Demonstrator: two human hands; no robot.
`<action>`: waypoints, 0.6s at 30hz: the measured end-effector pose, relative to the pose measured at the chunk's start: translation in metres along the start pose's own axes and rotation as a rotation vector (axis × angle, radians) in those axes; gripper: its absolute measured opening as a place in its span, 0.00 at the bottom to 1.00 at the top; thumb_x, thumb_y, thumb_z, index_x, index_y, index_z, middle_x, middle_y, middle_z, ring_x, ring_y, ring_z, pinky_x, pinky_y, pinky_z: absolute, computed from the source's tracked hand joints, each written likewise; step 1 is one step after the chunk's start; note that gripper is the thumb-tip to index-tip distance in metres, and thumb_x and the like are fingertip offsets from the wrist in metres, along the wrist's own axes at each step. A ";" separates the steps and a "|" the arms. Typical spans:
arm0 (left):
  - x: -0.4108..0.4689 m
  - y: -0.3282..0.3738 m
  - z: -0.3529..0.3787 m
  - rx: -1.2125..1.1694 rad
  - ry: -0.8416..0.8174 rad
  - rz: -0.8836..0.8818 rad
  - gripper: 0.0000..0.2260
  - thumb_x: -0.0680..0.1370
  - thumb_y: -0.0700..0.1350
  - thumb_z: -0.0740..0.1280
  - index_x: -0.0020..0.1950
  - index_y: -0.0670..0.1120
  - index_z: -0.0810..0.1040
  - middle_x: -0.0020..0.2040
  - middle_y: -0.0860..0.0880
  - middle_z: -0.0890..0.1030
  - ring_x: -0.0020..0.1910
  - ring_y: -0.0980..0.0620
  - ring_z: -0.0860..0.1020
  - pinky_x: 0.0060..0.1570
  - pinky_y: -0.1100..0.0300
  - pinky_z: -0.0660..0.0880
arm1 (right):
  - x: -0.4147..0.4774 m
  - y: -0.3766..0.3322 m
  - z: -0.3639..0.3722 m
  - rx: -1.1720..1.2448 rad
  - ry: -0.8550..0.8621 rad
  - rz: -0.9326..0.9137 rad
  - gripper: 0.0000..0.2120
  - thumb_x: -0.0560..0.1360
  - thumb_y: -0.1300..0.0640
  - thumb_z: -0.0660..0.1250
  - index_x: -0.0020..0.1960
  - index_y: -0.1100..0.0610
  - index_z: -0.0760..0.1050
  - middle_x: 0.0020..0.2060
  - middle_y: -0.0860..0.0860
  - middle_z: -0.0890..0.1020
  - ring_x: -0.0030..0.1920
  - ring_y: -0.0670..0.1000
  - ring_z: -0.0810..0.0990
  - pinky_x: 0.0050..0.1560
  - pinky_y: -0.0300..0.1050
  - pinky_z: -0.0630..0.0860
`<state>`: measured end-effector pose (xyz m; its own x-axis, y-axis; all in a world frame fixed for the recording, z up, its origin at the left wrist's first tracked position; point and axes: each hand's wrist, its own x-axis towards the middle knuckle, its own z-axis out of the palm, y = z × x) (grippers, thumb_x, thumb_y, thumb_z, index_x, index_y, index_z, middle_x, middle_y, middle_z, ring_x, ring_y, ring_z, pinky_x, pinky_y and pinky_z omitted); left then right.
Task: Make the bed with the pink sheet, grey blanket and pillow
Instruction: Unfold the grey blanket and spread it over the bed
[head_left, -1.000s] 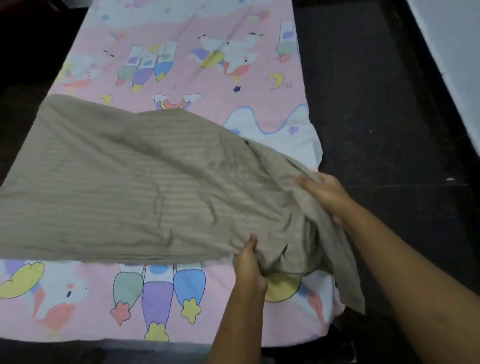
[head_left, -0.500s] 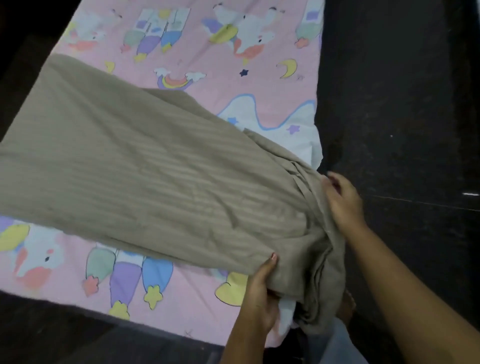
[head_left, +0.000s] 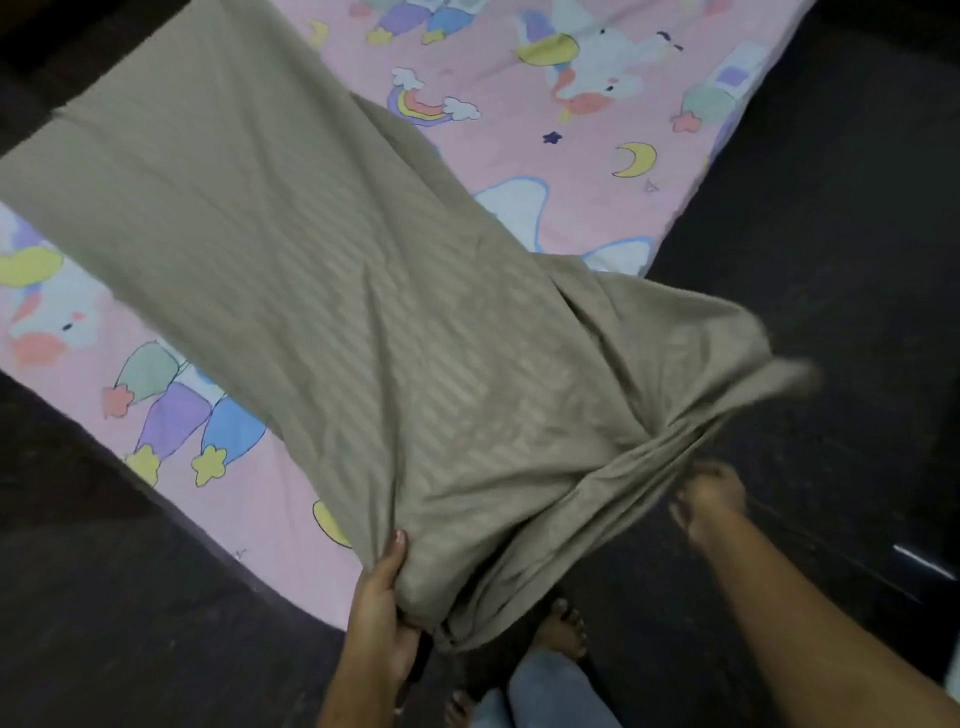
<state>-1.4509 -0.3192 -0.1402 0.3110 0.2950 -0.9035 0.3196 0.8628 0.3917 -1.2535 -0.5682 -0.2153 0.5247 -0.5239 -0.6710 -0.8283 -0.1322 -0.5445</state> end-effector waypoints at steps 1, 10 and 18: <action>-0.004 -0.003 -0.003 0.019 -0.041 0.018 0.28 0.68 0.51 0.73 0.65 0.43 0.74 0.56 0.43 0.82 0.56 0.42 0.80 0.57 0.45 0.74 | 0.004 0.014 -0.002 -0.101 -0.031 0.003 0.10 0.79 0.61 0.56 0.55 0.55 0.74 0.47 0.59 0.77 0.36 0.54 0.73 0.34 0.47 0.74; -0.022 -0.020 0.002 0.252 -0.045 0.162 0.15 0.78 0.42 0.65 0.64 0.43 0.74 0.52 0.44 0.83 0.49 0.45 0.81 0.45 0.53 0.78 | -0.046 -0.045 0.027 -0.304 -0.203 -0.595 0.24 0.78 0.60 0.63 0.72 0.54 0.61 0.66 0.57 0.70 0.63 0.57 0.73 0.66 0.53 0.68; -0.049 -0.027 -0.007 0.186 0.170 0.224 0.10 0.79 0.43 0.63 0.60 0.44 0.74 0.50 0.43 0.81 0.47 0.43 0.78 0.47 0.49 0.77 | -0.067 -0.116 0.044 -0.746 -0.297 -0.901 0.18 0.77 0.57 0.59 0.67 0.51 0.69 0.68 0.55 0.65 0.68 0.60 0.62 0.65 0.51 0.64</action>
<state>-1.4806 -0.3540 -0.1073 0.2431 0.5464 -0.8014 0.4232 0.6837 0.5945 -1.1839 -0.4803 -0.1293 0.9162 0.2072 -0.3429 -0.0002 -0.8557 -0.5174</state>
